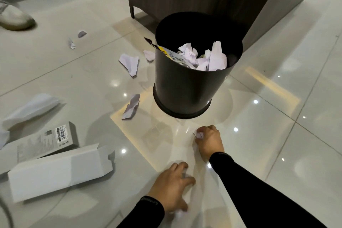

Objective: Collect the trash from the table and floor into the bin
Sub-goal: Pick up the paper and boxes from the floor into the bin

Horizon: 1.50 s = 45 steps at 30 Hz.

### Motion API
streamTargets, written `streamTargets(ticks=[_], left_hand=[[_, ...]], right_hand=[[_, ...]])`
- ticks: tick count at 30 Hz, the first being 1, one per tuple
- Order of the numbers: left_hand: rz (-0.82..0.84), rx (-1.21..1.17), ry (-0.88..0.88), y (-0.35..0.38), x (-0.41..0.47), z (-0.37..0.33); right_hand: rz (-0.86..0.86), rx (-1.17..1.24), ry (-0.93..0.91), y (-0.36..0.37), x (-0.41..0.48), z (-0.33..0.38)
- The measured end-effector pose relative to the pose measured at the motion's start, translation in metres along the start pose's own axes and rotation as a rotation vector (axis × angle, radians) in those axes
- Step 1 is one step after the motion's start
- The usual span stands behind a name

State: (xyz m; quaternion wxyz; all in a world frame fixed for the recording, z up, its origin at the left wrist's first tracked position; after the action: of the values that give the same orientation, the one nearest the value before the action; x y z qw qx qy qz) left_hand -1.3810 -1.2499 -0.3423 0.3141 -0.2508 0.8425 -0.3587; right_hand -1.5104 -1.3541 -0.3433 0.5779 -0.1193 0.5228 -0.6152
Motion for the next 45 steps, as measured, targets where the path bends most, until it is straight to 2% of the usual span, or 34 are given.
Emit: streamTargets(ticks=[2,5,8,10,12,14,16,18,20,23,27,30,32,35,38,42,45], left_hand=[[-0.035,0.006,-0.006,0.001,0.001,0.004],[-0.107,-0.105,-0.114,-0.001,-0.001,0.018],[-0.197,-0.204,-0.242,-0.016,-0.006,0.033],[-0.331,-0.258,-0.329,-0.043,-0.013,0.047],[-0.532,-0.324,-0.441,-0.084,-0.033,0.072],[-0.747,-0.388,-0.532,-0.134,-0.07,0.105],[-0.938,-0.353,-0.609,-0.185,-0.118,0.137],[-1.098,-0.336,-0.717,-0.222,-0.181,0.167],[-1.16,-0.245,-0.837,-0.239,-0.239,0.189],[-1.036,-0.11,-1.035,-0.232,-0.321,0.201],[-0.551,0.06,-1.219,-0.203,-0.397,0.216],[-0.294,0.084,-1.264,-0.175,-0.439,0.226],[-0.201,0.058,-1.226,-0.148,-0.46,0.229],[-0.078,-0.108,-1.099,-0.093,-0.463,0.231],[-0.067,-0.245,-0.929,-0.038,-0.436,0.224],[-0.072,-0.298,-0.653,0.015,-0.393,0.202],[-0.123,-0.225,-0.593,0.027,-0.386,0.197]], right_hand=[[-0.001,0.023,0.011,-0.002,0.0,0.0],[-0.002,0.135,0.031,-0.004,-0.006,0.001],[0.104,0.182,-0.017,0.004,-0.02,0.022],[0.211,0.245,-0.047,0.012,-0.032,0.048],[0.251,0.229,-0.133,0.02,-0.045,0.083],[0.29,0.229,-0.217,0.032,-0.062,0.122],[0.361,0.24,-0.272,0.048,-0.078,0.157],[0.434,0.147,-0.303,0.071,-0.096,0.187],[0.472,-0.038,-0.365,0.095,-0.115,0.208],[0.447,-0.429,-0.548,0.136,-0.151,0.228],[0.286,-0.819,-0.779,0.176,-0.177,0.23],[0.259,-0.937,-0.789,0.189,-0.179,0.226],[0.268,-0.97,-0.786,0.192,-0.183,0.226],[0.337,-0.889,-0.795,0.192,-0.192,0.236],[0.373,-0.814,-0.813,0.193,-0.204,0.261],[0.318,-0.801,-0.852,0.202,-0.222,0.294],[0.308,-0.779,-0.888,0.215,-0.233,0.309]])
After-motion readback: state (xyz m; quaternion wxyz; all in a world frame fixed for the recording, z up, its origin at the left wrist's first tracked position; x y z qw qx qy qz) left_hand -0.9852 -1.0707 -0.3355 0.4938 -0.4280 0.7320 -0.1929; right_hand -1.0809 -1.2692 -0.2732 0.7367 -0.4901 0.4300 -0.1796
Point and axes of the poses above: each hand's wrist, its own x-axis towards the middle knuckle, its own y-axis out of the palm, z = x × y, the point moved 5 cm from there along x, towards the middle knuckle, and after that the axes turned 7 degrees about y, right-handed, at the moved point
